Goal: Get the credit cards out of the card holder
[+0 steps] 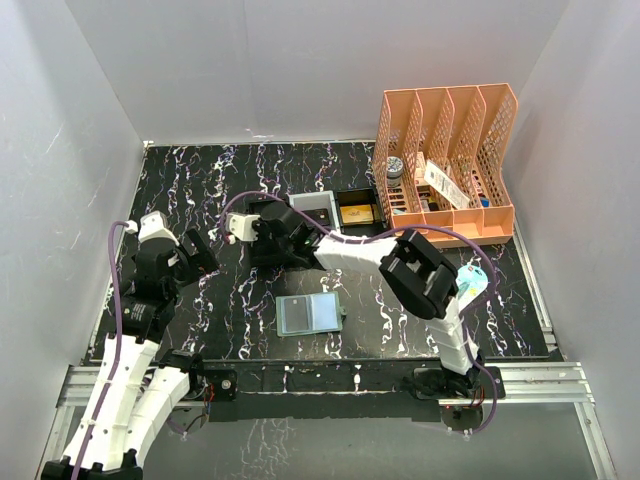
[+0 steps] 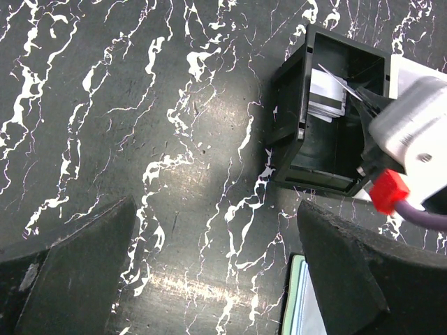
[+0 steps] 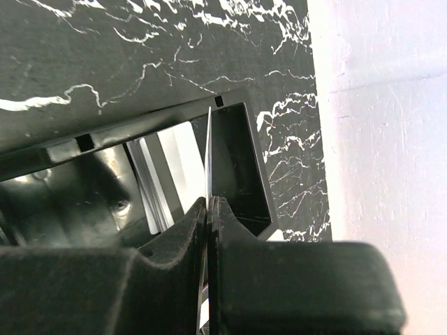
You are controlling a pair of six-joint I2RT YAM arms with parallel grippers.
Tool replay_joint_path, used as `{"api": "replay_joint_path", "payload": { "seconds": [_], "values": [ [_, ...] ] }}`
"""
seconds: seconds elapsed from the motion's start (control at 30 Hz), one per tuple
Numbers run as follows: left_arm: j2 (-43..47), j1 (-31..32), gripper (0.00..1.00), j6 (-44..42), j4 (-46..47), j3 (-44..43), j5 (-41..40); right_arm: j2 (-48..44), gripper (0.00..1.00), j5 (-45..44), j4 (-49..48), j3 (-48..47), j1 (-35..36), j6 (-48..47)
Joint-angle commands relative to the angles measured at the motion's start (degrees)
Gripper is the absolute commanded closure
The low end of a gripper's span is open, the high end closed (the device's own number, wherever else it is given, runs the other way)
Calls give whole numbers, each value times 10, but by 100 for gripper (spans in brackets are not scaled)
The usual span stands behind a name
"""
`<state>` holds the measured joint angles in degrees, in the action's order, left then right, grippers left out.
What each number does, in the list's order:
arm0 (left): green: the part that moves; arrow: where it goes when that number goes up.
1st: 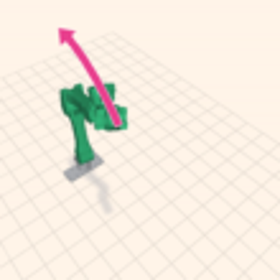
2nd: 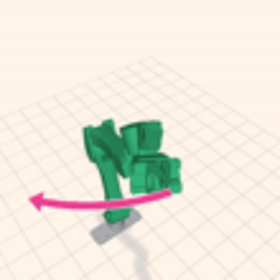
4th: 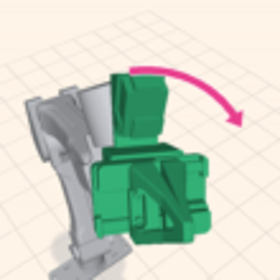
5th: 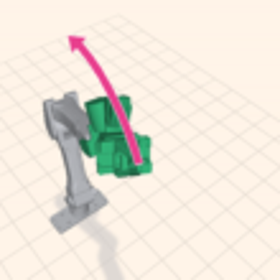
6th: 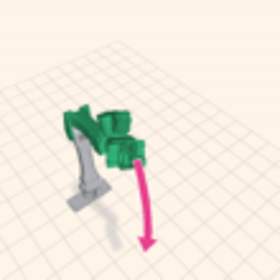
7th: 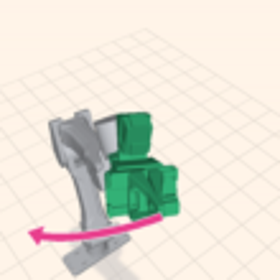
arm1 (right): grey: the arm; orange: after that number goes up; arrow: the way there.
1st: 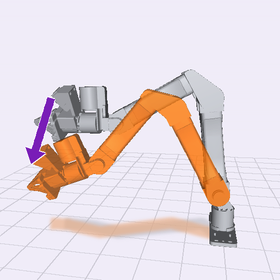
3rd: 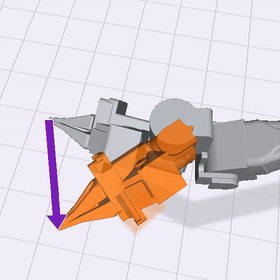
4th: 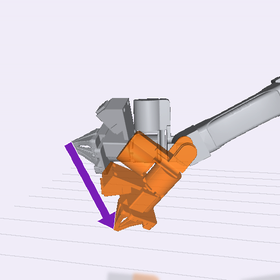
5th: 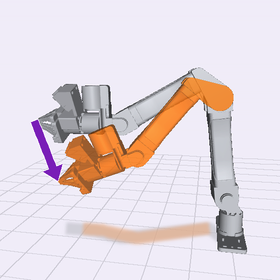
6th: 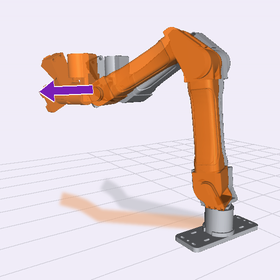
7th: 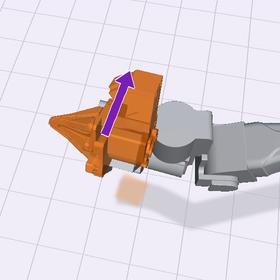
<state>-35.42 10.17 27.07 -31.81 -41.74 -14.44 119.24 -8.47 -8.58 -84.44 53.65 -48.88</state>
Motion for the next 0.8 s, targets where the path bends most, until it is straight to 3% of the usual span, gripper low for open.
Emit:
{"api": "replay_joint_path", "payload": {
  "seconds": [0.0, 0.7, 0.77],
  "values": [
    [10, -3, 1, -4, -3, 3, -5, 16, 100, -17, -20, -56, -11, -34],
    [4, -3, 1, -4, -5, 2, -6, 105, 100, -29, 23, -129, -21, -44],
    [4, -3, 1, -5, -4, 3, -4, 102, 96, -34, 37, -129, -20, -41]
  ]
}}
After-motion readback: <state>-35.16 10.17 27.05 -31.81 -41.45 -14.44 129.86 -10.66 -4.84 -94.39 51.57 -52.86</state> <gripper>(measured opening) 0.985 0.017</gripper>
